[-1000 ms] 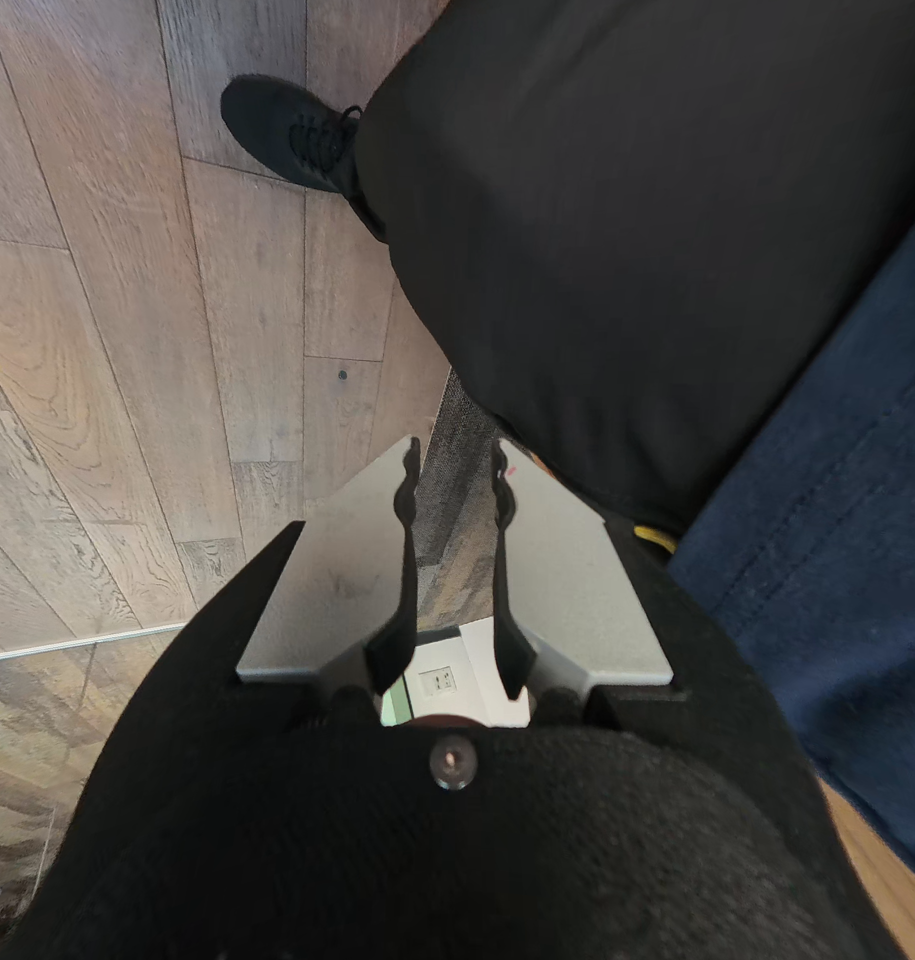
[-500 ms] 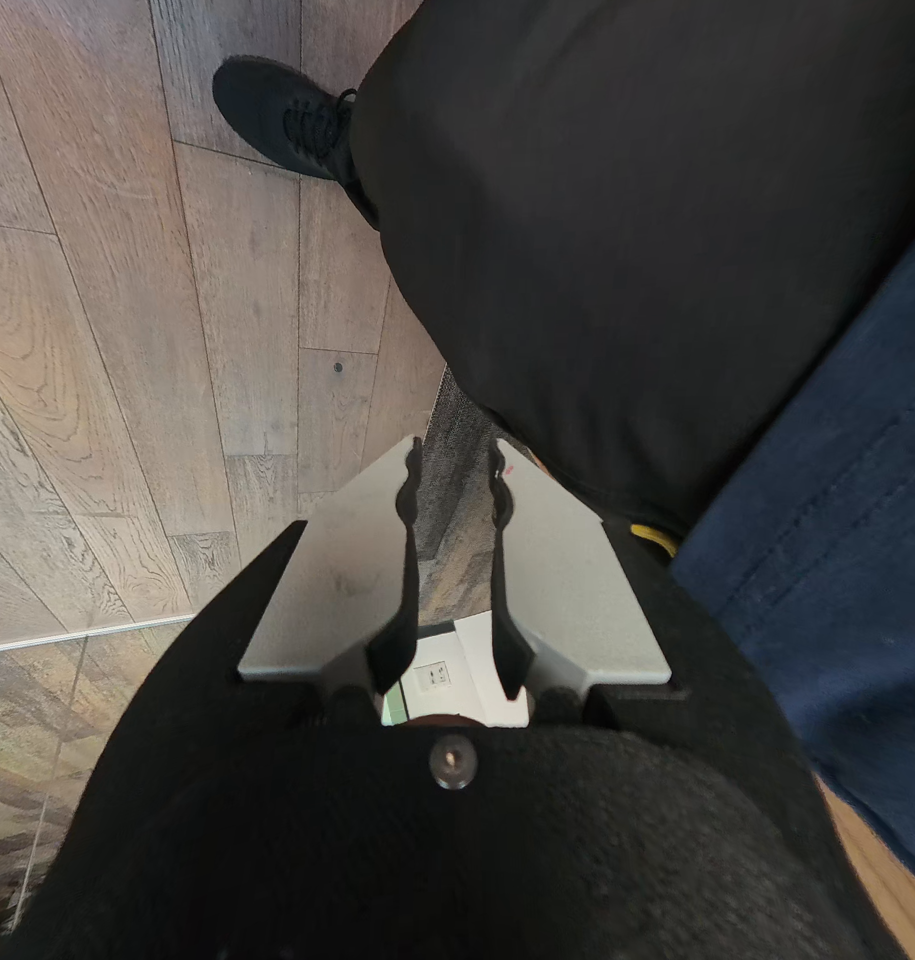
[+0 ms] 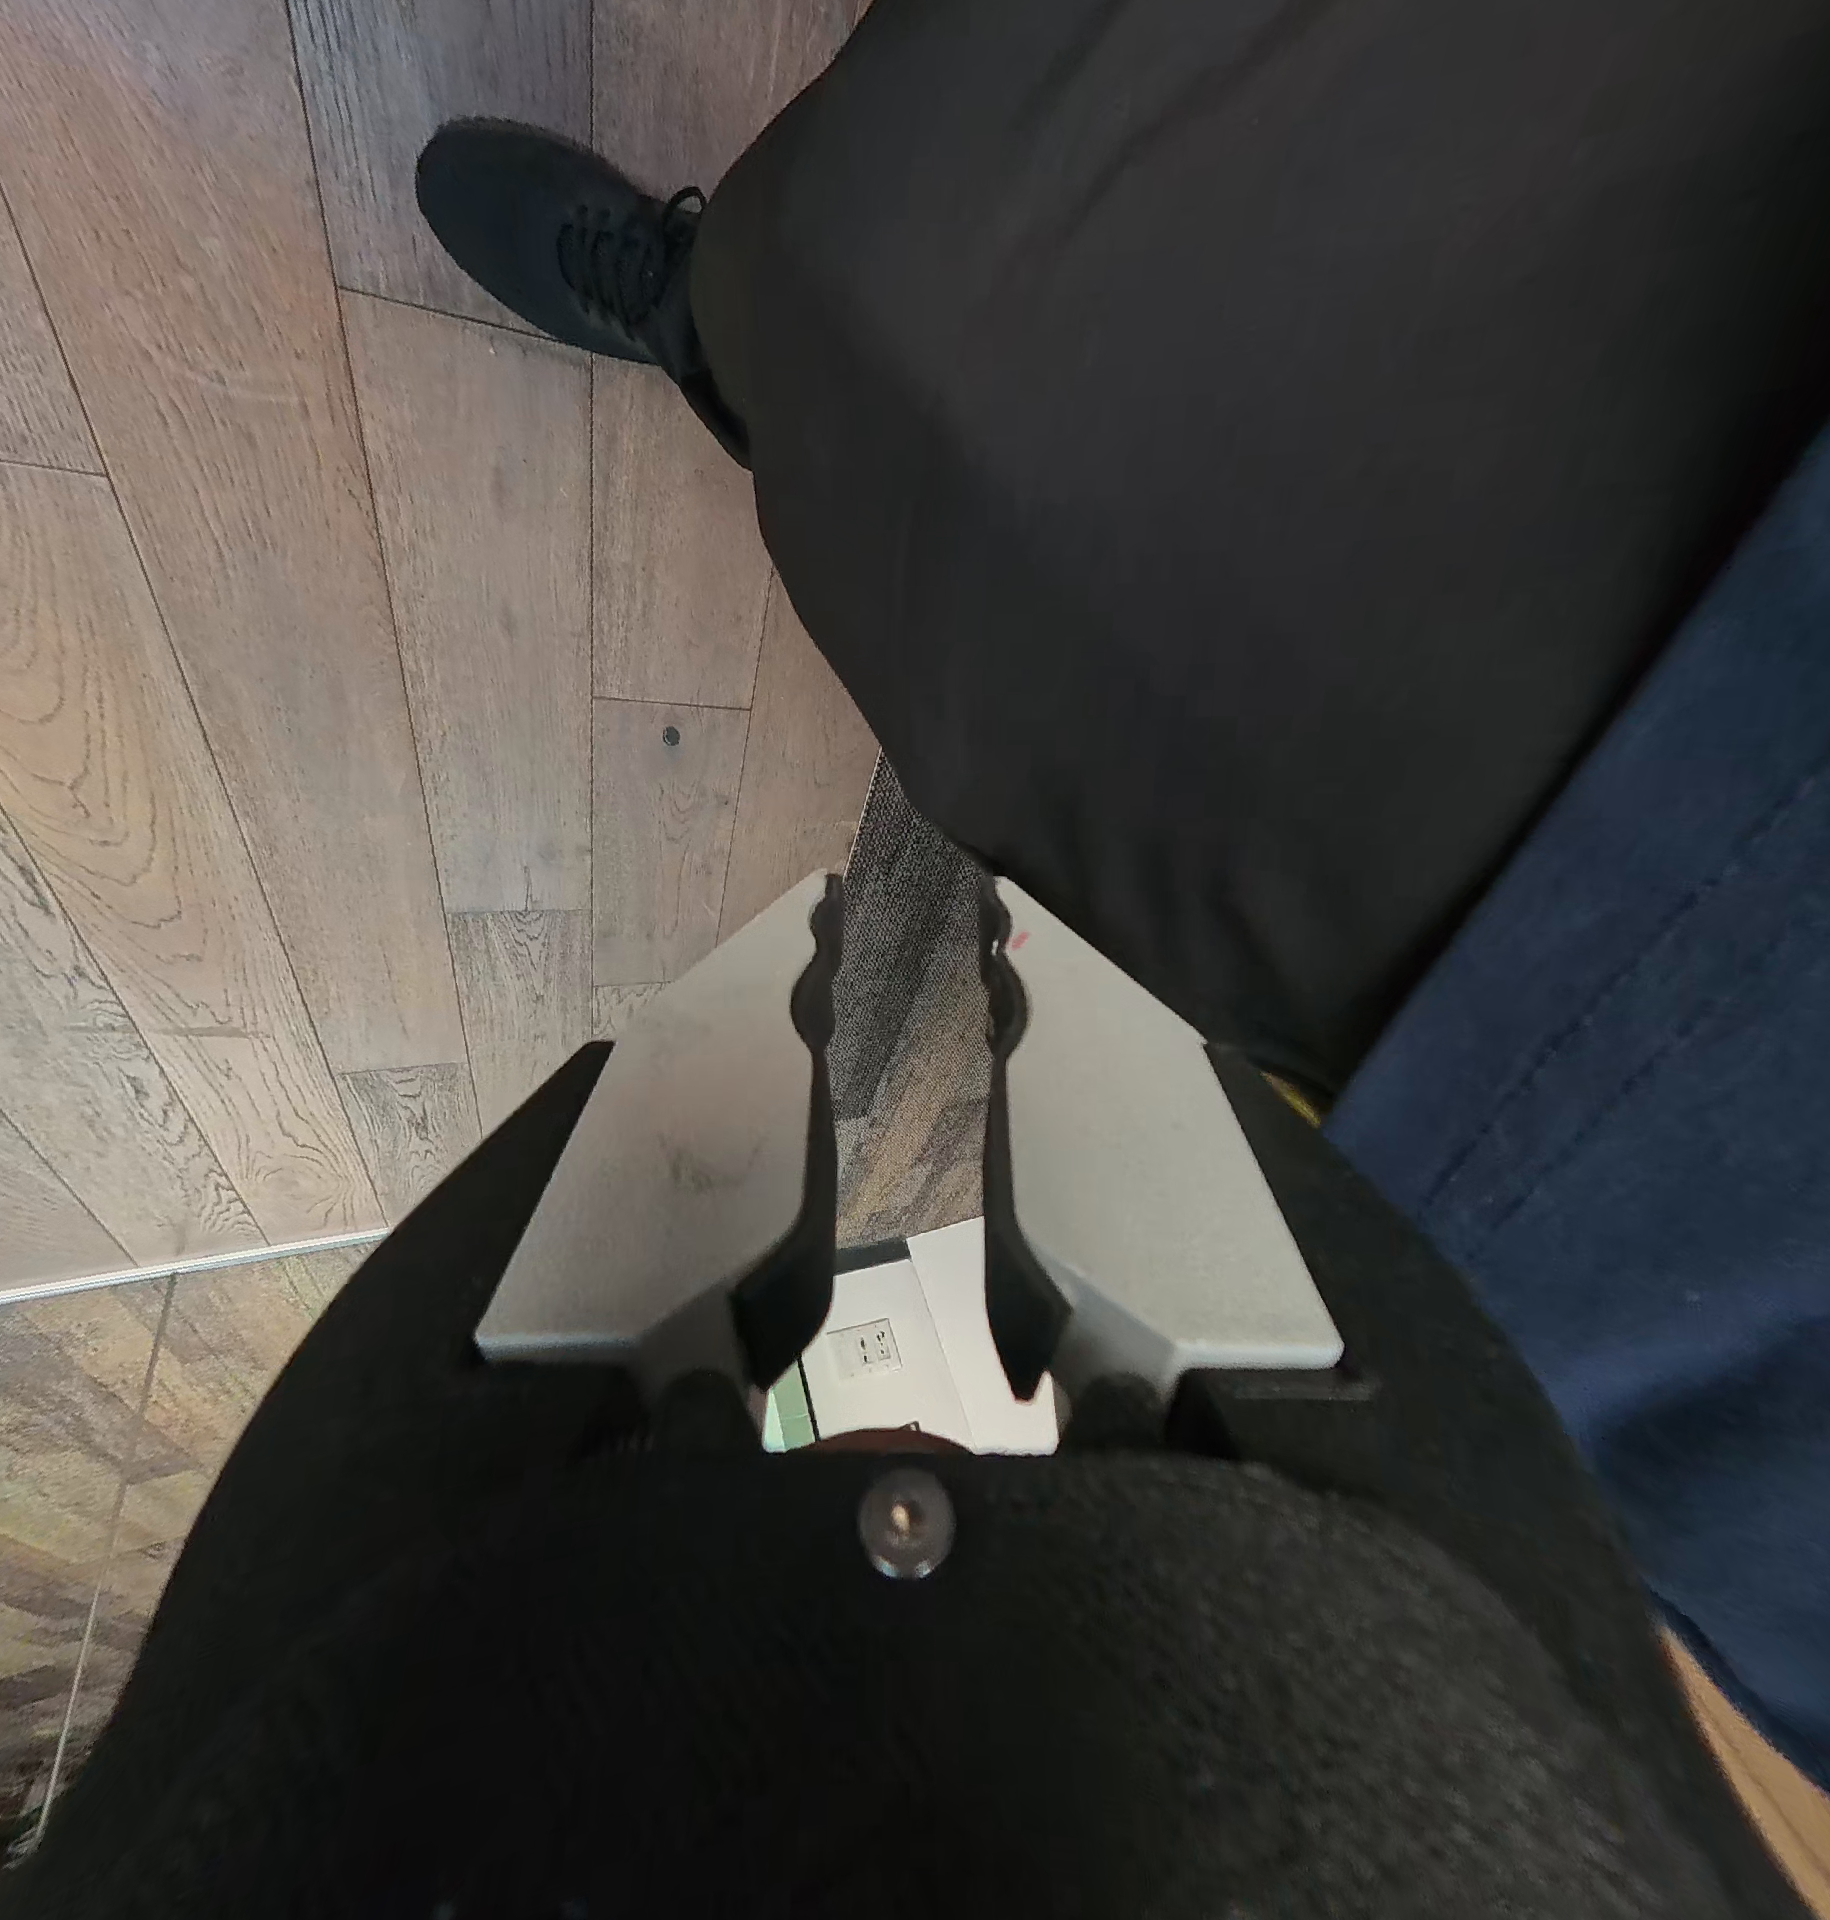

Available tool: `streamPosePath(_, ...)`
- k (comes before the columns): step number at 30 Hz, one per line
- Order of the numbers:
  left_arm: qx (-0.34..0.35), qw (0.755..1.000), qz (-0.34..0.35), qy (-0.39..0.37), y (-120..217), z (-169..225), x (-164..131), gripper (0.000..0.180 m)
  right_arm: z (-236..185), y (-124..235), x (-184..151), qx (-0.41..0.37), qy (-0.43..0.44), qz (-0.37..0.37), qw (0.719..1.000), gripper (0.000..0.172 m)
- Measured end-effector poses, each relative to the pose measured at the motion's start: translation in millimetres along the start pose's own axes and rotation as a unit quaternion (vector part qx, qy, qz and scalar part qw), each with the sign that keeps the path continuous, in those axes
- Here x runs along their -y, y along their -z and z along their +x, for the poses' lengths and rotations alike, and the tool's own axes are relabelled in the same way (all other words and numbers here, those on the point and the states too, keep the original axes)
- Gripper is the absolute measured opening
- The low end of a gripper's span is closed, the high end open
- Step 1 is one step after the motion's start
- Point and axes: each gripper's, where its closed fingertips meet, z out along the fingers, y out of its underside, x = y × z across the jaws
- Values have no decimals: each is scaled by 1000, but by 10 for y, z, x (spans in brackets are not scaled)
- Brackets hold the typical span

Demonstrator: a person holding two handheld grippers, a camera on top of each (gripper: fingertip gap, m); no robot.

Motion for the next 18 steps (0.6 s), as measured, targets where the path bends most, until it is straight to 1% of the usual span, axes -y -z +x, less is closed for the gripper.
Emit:
streamPosePath(4, -1, 1000, -5, 9, -17, 15, -75, 24, 763, 143, 17, -57, -83, 12, 995, 21)
streamPosePath(6, -2, 1000, -10, 13, -32, 34, -120, 24, 954, 145, 53, -47, -119, 20, 992, 29)
streamPosePath(8, -2, 1000, -15, 16, -45, 53, -158, 24, 1068, 71, 53, -42, -132, 6, 990, 31)
streamPosePath(12, 20, 999, -41, 24, -47, 17, -271, 22, 1146, -158, 76, -35, -127, -18, 991, 34)
streamPosePath(14, 35, 997, -54, 37, -28, -36, -330, 20, 1113, -276, 68, -15, -143, -29, 989, 42)
streamPosePath(17, 51, 995, -55, 62, 6, -112, -355, 18, 895, -401, 92, 42, -162, -27, 986, 38)
streamPosePath(18, 55, 995, -53, 70, 9, -132, -352, 17, 790, -435, 71, 60, -158, -34, 985, 31)
